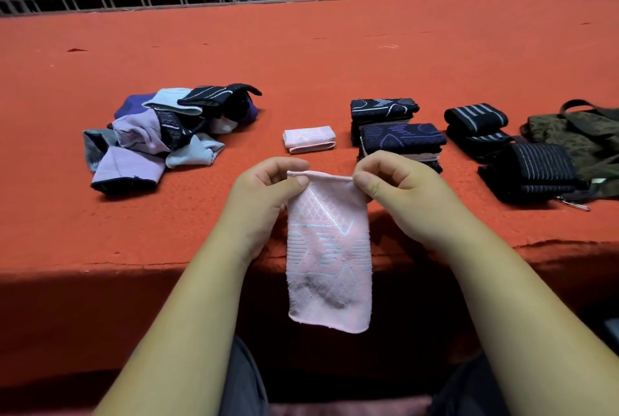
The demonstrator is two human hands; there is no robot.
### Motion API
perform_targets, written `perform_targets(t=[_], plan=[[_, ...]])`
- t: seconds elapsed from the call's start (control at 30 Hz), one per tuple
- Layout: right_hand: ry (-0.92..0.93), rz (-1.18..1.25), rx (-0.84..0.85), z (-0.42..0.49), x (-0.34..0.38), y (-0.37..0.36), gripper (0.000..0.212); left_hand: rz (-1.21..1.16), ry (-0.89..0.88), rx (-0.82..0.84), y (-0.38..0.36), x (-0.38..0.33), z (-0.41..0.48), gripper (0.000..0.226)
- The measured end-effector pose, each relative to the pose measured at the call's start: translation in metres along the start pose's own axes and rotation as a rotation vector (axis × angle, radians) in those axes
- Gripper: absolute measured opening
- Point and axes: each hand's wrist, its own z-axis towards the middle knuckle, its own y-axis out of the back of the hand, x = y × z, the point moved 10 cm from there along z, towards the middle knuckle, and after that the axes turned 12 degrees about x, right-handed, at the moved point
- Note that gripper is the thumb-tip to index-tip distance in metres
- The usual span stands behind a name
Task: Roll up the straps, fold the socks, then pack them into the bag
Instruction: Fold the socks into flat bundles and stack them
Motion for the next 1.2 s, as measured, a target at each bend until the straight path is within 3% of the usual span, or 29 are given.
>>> perform_targets(t=[0.1, 0.2, 0.5, 0.73, 0.83, 0.97, 1.03, 1.1, 1.2], plan=[[-0.04, -0.124, 0.188, -0.002, 0.002, -0.011, 0.018, 0.021, 0.025, -0.019, -0.003, 0.005, 0.001, 0.023], [-0.081, -0.209, 0.226, -0.002, -0.002, -0.012, 0.02, 0.042, 0.057, -0.029, -0.005, 0.011, 0.002, 0.024], [-0.13, -0.085, -0.142, -0.003, -0.028, 0.019, 0.005, -0.105, 0.086, -0.051, -0.005, 0.017, 0.005, 0.023], [-0.251, 0.213, -0.122, 0.0, -0.052, -0.001, 0.007, -0.167, 0.095, -0.084, -0.004, 0.017, 0.005, 0.024], [-0.236, 0.327, -0.196, -0.002, -0.054, 0.004, 0.004, -0.155, 0.137, -0.013, -0.009, 0.017, 0.001, 0.031], [-0.198, 0.392, -0.265, -0.001, -0.054, 0.011, 0.009, 0.032, 0.234, 0.163, -0.012, 0.022, -0.008, 0.027], [-0.234, 0.42, -0.23, 0.001, -0.058, 0.006, 0.015, 0.074, 0.204, 0.142, -0.007, 0.018, -0.009, 0.019], [-0.275, 0.451, -0.086, 0.004, -0.059, -0.01, 0.024, 0.083, 0.151, 0.096, -0.007, 0.01, -0.009, 0.013], [-0.268, 0.456, 0.066, 0.003, -0.054, -0.027, 0.017, 0.093, 0.073, 0.023, -0.006, -0.001, -0.008, 0.011]])
